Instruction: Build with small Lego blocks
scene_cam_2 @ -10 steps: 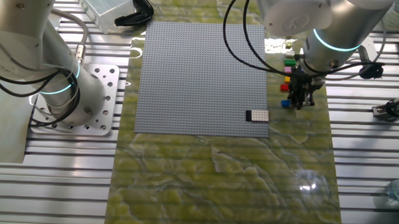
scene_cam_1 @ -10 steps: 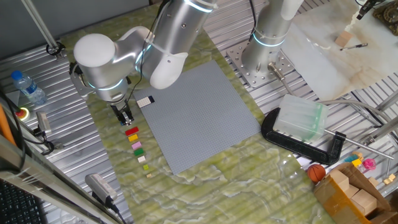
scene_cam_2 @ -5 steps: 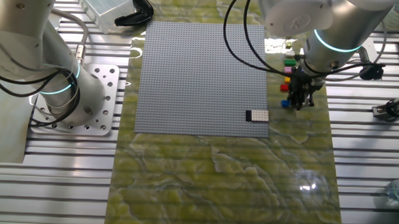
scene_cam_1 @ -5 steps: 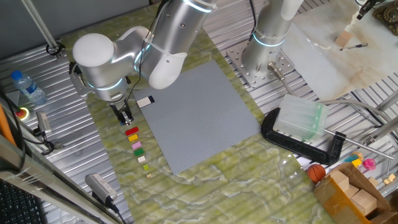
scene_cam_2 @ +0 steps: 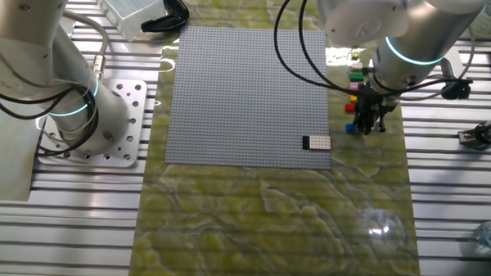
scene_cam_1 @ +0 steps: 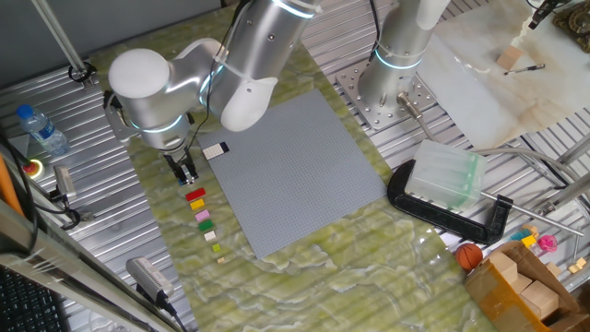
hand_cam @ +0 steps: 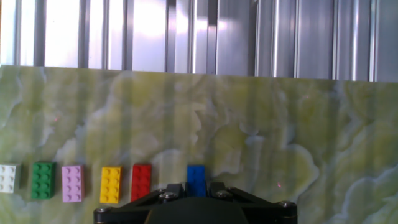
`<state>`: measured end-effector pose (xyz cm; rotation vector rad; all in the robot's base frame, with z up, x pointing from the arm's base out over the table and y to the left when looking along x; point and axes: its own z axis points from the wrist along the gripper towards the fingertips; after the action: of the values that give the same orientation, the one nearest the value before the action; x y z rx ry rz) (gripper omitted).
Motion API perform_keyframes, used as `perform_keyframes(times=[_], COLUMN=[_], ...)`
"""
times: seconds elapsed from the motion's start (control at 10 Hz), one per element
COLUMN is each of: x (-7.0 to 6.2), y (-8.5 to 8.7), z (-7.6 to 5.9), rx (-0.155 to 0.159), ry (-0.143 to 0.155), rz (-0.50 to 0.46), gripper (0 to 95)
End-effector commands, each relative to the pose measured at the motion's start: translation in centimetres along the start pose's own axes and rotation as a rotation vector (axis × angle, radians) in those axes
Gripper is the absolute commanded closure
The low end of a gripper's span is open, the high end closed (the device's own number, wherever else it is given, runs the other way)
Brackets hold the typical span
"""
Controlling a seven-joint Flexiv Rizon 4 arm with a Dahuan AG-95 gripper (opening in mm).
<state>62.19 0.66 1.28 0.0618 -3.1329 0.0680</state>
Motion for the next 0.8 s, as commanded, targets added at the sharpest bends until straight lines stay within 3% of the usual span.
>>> perform_keyframes(times=[0.1,0.6,0.8], x=[0.0,2.0,4.1], y=[0.0,-1.1,-1.6], z=[-0.1,-1.6,-2.3], rx=[-0.001,-0.005,-0.004], ry=[-0.001,-0.021,-0.027], rz=[0.008,0.012,0.024], gripper=[95.0,95.0,95.0])
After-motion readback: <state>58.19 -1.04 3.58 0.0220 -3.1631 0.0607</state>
